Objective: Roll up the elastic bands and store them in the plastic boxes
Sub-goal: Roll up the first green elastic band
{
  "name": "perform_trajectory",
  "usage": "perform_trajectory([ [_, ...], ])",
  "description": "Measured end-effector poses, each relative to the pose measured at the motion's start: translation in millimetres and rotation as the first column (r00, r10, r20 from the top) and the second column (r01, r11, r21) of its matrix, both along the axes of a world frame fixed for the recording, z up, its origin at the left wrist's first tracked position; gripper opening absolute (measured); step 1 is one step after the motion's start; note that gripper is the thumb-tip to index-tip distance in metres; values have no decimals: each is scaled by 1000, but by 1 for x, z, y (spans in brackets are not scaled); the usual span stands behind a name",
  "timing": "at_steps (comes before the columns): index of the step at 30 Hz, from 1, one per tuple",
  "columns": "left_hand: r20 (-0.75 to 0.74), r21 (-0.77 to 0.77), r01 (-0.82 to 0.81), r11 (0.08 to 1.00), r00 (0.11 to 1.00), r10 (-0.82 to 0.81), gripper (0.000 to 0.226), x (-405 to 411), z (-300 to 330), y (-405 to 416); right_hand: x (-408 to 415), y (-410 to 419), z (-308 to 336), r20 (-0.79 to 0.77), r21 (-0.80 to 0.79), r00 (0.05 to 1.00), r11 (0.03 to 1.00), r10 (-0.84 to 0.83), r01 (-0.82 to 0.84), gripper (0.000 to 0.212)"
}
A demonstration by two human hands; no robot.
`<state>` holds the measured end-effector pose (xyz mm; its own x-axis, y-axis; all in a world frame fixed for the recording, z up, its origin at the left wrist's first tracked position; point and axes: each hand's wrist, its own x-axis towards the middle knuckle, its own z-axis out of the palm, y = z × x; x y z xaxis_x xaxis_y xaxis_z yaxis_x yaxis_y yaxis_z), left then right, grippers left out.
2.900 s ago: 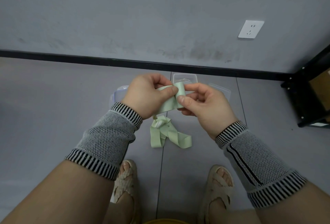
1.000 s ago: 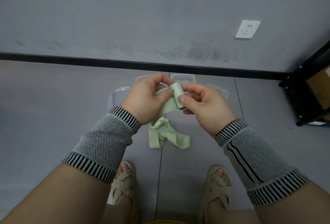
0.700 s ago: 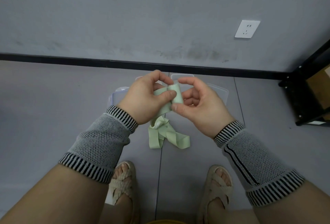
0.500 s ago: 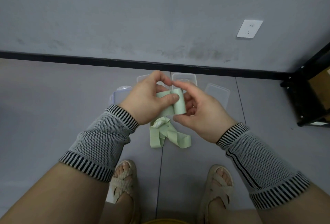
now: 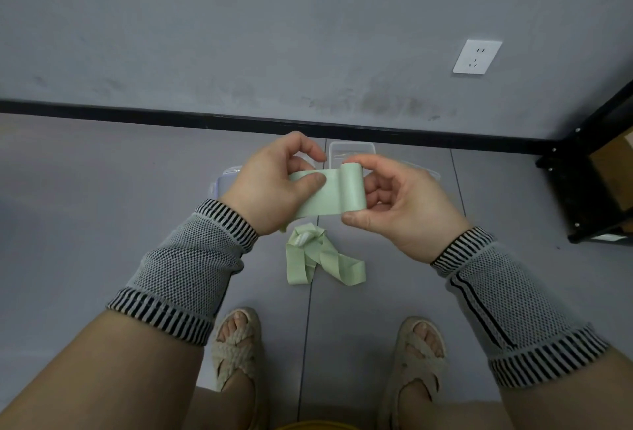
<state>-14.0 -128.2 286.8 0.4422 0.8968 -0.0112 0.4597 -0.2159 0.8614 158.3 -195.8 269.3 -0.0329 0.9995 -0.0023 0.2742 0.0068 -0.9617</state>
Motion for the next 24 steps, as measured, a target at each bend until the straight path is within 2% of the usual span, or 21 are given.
perform_trajectory([
  [6, 25, 33, -29, 999, 999, 29, 18, 10, -5, -3, -6, 4, -8, 214, 64, 973, 996, -81, 69, 60],
  [11, 1, 28, -68, 997, 998, 68, 16, 14, -9, -3, -8, 4, -10, 286, 80, 954, 994, -89, 69, 71],
  [13, -6, 23, -78, 997, 997, 78, 16, 14, -8, -2, -10, 3, -10, 244, 54, 967, 997, -75, 63, 76],
  [14, -5, 18, -82, 996, 997, 82, 16, 13, -8, -1, -10, 3, -9, 175, 27, 982, 997, -70, 67, 77],
  [17, 9, -7, -91, 996, 996, 91, 15, 8, -7, 2, -9, 0, -4, -43, -36, 996, 996, -80, 78, 64],
  [20, -1, 4, -82, 997, 997, 82, 15, 5, -7, 3, -9, 1, -3, -111, -50, 990, 995, -87, 82, 48],
  [24, -27, 16, -58, 998, 998, 59, 16, 6, -8, 2, -10, 2, -5, -135, -66, 988, 996, -70, 62, 47],
])
